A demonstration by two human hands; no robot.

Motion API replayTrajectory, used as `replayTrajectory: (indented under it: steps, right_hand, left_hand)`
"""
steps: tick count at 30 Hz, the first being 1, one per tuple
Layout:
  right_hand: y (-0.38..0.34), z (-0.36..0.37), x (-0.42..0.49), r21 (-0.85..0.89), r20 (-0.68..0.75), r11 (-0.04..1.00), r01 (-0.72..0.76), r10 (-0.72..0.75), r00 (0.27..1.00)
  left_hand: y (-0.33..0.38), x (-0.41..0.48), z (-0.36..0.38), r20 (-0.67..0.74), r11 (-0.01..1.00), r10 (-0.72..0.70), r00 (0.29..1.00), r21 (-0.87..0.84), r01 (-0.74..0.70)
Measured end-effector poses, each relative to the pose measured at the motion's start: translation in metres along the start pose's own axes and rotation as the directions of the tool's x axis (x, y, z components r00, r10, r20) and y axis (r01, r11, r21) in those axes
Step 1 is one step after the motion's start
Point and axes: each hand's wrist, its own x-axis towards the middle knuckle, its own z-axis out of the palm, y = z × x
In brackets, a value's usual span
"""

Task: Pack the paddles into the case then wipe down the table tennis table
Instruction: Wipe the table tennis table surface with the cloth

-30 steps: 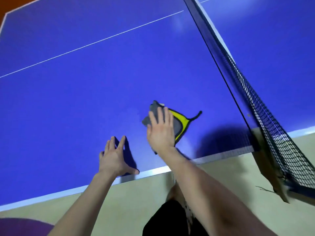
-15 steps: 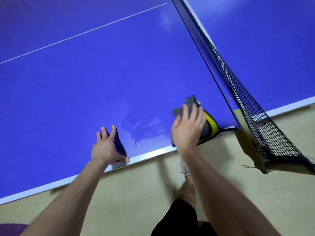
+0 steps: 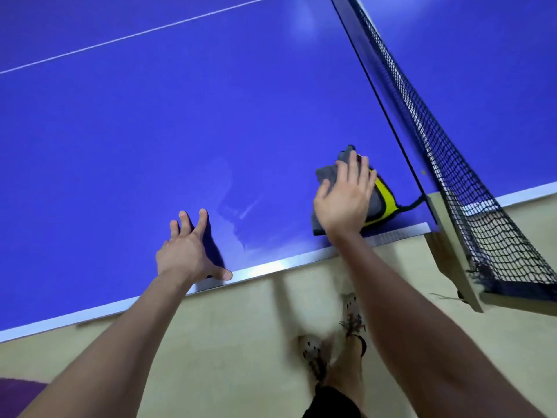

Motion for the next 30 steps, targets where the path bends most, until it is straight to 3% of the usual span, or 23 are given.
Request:
replayTrajectory:
  steps: [2,5,7,10,14,17,18,19,21,23,25,27,30]
  right_hand:
    - [-0.056,0.010,-0.037,0.018,0.061,0.988,0.153,-0.154,0.986]
    - [-0.118,0.021,-0.090,0.121,0.231,0.875,0.468,-0.483,0.845]
    - [-0.106,0.021,-0.092,0.222,0.217,0.833,0.507,-0.549,0.807]
    - [-0.026,-0.001,-0.070,0.243,0.110,0.863,0.442,-0.477,0.872]
    - [0.088,-0.040,-0.046,0.101,0.004,0.989,0.108,-0.109,0.994]
    - [0.074,-0.033,-0.061,0.039,-0.086,0.986,-0.160,0.163,0.983]
    - [0.051,-0.027,-0.074,0.056,-0.109,0.983,-0.176,0.182,0.977]
    - [0.022,-0.020,-0.092,0.071,-0.100,0.990,-0.119,0.126,0.987]
    - [-0.038,-0.007,-0.133,0.081,0.026,0.990,0.115,-0.117,0.993]
    - [-0.076,0.000,-0.167,0.123,0.143,0.939,0.321,-0.337,0.931]
    - [-0.076,-0.001,-0.171,0.201,0.156,0.885,0.420,-0.452,0.878]
    - [-0.038,-0.008,-0.156,0.241,0.111,0.849,0.470,-0.506,0.856]
    - [0.060,-0.027,-0.118,0.174,-0.009,0.928,0.328,-0.332,0.943]
  left_hand:
    - [0.000,-0.001,0.000,-0.012,1.000,-0.014,1.000,-0.001,0.014]
    - [0.000,-0.005,-0.004,0.003,0.999,-0.011,1.000,-0.030,0.011]
    - [0.000,-0.005,-0.004,0.000,0.999,-0.015,1.000,-0.035,0.015]
    - [-0.003,-0.005,-0.003,0.001,1.000,-0.006,1.000,-0.018,0.006]
    - [-0.005,-0.004,-0.001,-0.021,1.000,0.008,1.000,-0.003,-0.008]
    - [-0.005,-0.001,0.000,-0.027,1.000,0.021,0.999,0.011,-0.020]
    - [-0.006,-0.001,0.001,-0.029,1.000,0.019,0.999,0.013,-0.019]
    - [-0.006,0.000,0.001,-0.030,1.000,0.016,0.999,0.016,-0.016]
    - [-0.005,0.000,0.001,-0.032,1.000,0.008,0.999,0.016,-0.007]
    - [-0.002,-0.003,-0.002,-0.017,1.000,0.011,1.000,0.014,-0.010]
    - [-0.001,-0.003,-0.003,-0.010,1.000,0.007,1.000,0.005,-0.007]
    - [-0.003,-0.001,-0.002,-0.006,1.000,0.002,1.000,0.005,-0.002]
    - [-0.005,0.002,-0.002,0.001,1.000,0.018,1.000,0.012,-0.018]
